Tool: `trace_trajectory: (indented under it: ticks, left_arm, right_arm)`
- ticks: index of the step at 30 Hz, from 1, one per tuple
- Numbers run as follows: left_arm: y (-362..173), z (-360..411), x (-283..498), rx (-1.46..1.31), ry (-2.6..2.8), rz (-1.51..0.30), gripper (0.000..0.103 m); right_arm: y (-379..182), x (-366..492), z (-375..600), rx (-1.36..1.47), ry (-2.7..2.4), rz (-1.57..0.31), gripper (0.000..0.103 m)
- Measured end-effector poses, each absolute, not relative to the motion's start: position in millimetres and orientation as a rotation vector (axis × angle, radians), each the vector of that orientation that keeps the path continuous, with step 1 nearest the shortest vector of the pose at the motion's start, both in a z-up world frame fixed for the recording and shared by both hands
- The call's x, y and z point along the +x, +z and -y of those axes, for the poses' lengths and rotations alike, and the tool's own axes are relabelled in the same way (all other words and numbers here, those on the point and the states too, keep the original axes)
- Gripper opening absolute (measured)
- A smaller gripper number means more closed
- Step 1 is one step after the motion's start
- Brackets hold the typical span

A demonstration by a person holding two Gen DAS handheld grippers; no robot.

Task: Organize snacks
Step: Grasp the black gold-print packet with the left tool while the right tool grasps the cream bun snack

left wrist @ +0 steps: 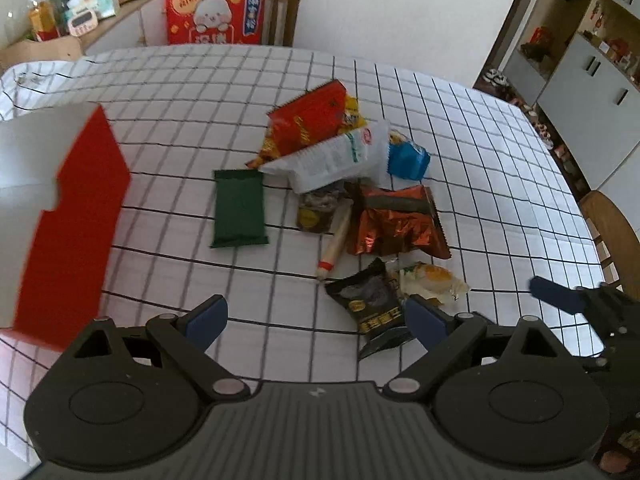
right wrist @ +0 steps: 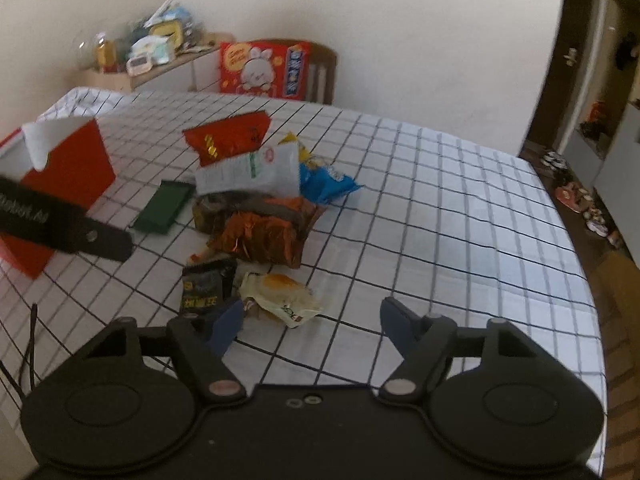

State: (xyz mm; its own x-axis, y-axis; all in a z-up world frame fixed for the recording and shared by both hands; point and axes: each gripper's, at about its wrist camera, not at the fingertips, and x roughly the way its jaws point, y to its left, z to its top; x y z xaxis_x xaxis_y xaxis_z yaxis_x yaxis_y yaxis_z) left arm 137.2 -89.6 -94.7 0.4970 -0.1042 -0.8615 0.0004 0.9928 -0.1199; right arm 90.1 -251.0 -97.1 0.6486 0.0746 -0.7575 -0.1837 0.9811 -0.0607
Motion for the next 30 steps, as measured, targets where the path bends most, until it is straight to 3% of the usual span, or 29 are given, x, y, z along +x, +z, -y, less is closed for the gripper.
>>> trace_trajectory:
  ticks: [4,15,21,30]
  left_arm:
    - [-109,99,150,-0.109,-0.059,-1.093,0.094]
    - [-140,109,177,-0.184,-0.03,-1.202,0.093]
    - [-151,111,183,-0.221,-0.029,-1.243,0.082]
    - [-160,112,186,-0.258,-0.035,-1.277,0.052]
  right_arm:
    - [-109,101,249,-0.18,0.186,-0.879,0.062]
    - [-129,120,242,-0.287,0.3,-0.911,0.054]
    - [-136,126,238,-0.307,0.334,-0.915,0.047]
    - [-138,128,238,-0.3,0.35,-0.912,0.034]
